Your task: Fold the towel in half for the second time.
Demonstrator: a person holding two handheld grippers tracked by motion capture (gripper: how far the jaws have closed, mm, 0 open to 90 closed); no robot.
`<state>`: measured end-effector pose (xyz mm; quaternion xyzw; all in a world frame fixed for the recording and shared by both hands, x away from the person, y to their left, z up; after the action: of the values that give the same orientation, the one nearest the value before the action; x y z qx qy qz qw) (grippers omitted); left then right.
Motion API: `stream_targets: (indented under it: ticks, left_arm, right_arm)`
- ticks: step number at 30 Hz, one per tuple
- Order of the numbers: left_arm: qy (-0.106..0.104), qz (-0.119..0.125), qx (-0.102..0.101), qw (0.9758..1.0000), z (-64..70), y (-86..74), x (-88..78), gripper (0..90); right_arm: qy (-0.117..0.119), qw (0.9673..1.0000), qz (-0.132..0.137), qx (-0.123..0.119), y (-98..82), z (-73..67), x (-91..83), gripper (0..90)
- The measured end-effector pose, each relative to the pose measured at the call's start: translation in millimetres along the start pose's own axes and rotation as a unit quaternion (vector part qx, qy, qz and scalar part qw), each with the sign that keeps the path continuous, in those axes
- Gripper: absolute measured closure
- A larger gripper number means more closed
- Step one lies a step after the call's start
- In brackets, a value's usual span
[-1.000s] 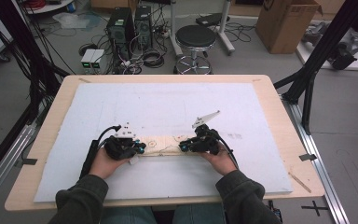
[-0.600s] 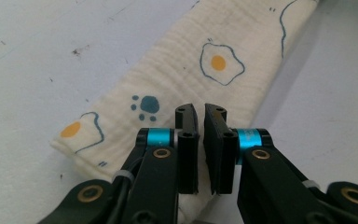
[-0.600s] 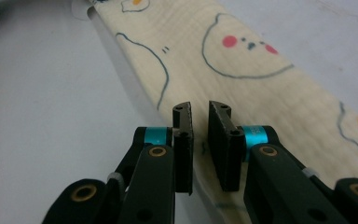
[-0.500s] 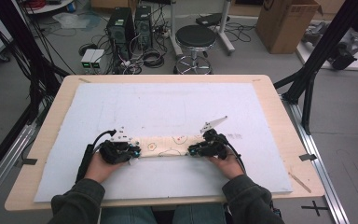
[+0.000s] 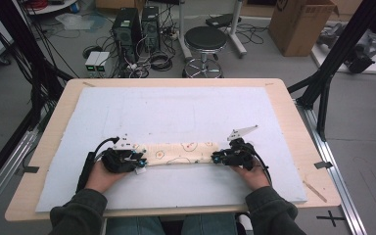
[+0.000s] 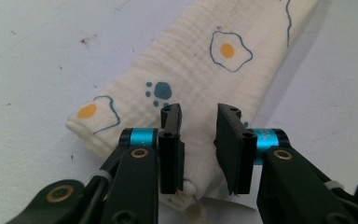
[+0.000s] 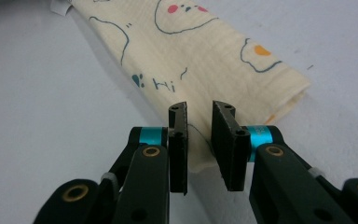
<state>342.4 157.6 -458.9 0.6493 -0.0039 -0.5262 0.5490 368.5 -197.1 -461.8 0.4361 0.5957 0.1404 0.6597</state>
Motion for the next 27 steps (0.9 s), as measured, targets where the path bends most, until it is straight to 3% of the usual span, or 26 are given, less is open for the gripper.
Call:
stream_targets:
  ticks: [3,7,11,17,27]
  left_arm:
    - [-0.007,0.021,0.004,0.9997,2.0,3.1,-5.9,64.3]
    - [-0.003,0.05,-0.005,0.9987,-3.1,8.4,-11.4,58.6]
    - [0.007,0.035,-0.02,0.9992,-11.0,7.0,-7.3,52.9]
    - [0.004,0.018,-0.03,0.9994,-16.3,0.8,-4.0,49.1]
    - [0.002,0.011,-0.031,0.9995,-15.8,-0.8,-0.4,47.8]
  right_arm:
    - [-0.002,1.0,0.004,-0.004,2.3,-1.3,-0.3,72.7]
    - [-0.012,0.9994,0.029,-0.017,14.7,0.1,-5.2,65.2]
    - [-0.027,0.9987,0.039,-0.019,23.2,6.9,-2.6,58.5]
    - [-0.035,0.999,-0.005,-0.028,15.3,9.3,10.6,54.7]
    - [-0.051,0.9967,-0.011,-0.062,6.6,4.3,11.5,50.9]
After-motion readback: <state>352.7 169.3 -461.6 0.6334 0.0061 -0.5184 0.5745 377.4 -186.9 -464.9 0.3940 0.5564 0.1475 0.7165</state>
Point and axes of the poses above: each handheld gripper's, and its own axes: x roughly forward along the jaws, y roughly out of its top, z roughly to its right, the point moved 4 cm from there along x, roughly forward along the jaws, and after that the axes turned 12 degrees about -x, right-handed, at the moved point
